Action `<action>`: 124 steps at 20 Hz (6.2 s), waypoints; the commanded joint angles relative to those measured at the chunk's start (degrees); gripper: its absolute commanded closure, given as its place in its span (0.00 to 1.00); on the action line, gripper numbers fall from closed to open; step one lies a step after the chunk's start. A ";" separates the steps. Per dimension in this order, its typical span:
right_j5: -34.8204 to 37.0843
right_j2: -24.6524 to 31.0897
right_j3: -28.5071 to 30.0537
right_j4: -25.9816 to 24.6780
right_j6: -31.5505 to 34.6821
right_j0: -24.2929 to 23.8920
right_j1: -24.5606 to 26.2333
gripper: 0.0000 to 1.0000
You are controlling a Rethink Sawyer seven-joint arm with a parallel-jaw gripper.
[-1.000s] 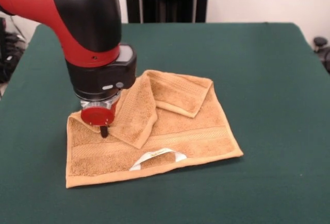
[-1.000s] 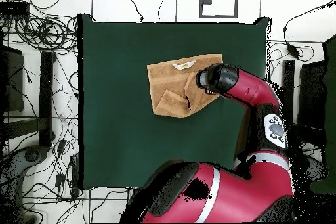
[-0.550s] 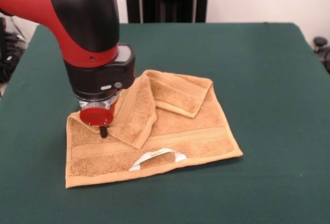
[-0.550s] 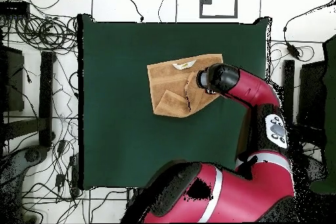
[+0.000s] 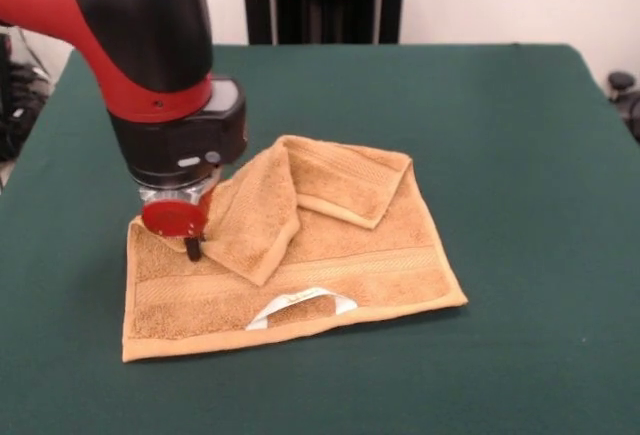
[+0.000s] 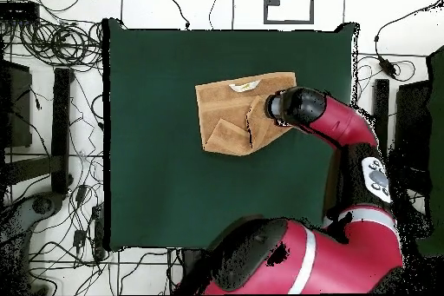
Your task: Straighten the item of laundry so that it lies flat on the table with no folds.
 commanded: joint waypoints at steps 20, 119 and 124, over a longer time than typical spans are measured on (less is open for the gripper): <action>-2.62 12.82 19.70 -16.30 -15.15 -12.24 -6.04 1.00; 4.84 31.79 27.07 -39.04 -48.26 -44.56 -28.31 0.00; 0.95 31.05 21.64 -42.98 -46.04 -43.66 -21.17 0.00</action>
